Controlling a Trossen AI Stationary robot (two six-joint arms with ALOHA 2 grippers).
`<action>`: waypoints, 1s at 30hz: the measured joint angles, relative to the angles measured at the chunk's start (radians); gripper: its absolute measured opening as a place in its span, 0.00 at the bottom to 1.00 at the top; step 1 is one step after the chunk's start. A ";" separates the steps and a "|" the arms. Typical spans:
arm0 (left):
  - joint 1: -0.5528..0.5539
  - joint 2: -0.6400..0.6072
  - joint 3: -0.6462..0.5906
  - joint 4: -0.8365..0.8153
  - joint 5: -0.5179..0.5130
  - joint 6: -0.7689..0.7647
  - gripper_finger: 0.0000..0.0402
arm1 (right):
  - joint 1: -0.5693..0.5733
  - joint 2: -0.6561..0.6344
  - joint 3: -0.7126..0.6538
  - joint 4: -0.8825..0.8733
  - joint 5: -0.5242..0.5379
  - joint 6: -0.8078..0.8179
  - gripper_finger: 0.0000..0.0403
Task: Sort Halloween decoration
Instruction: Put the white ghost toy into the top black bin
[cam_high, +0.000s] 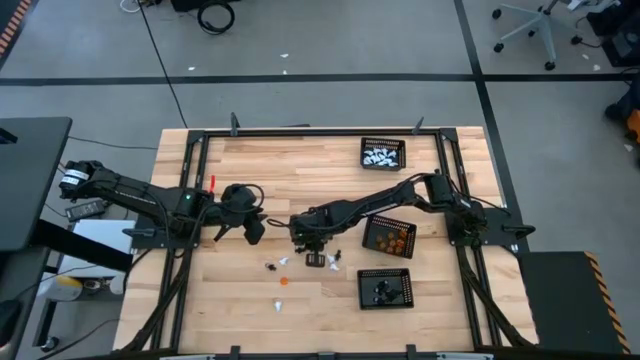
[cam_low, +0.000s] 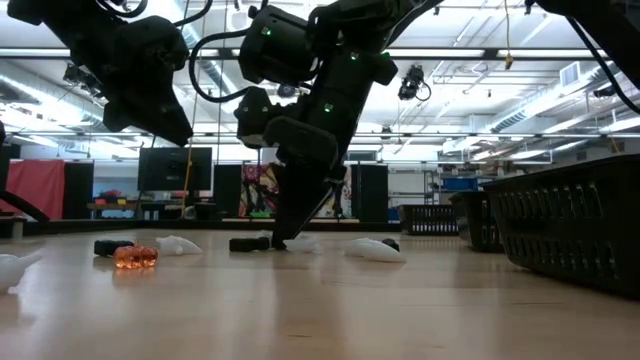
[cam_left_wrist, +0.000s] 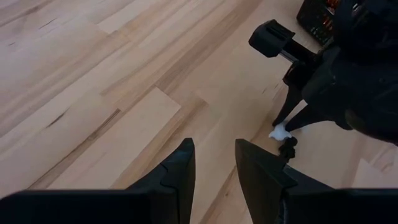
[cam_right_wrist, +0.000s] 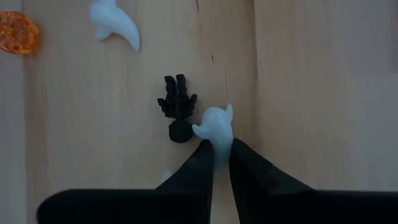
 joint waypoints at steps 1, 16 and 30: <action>0.000 0.000 0.000 0.000 0.000 0.000 0.31 | 0.000 -0.004 0.000 -0.004 0.000 0.000 0.12; 0.000 0.000 0.000 -0.045 0.011 -0.005 0.31 | -0.035 -0.090 -0.002 -0.080 0.024 -0.074 0.12; 0.000 0.000 0.000 -0.051 0.011 -0.008 0.31 | -0.180 -0.259 -0.032 -0.302 0.143 -0.217 0.12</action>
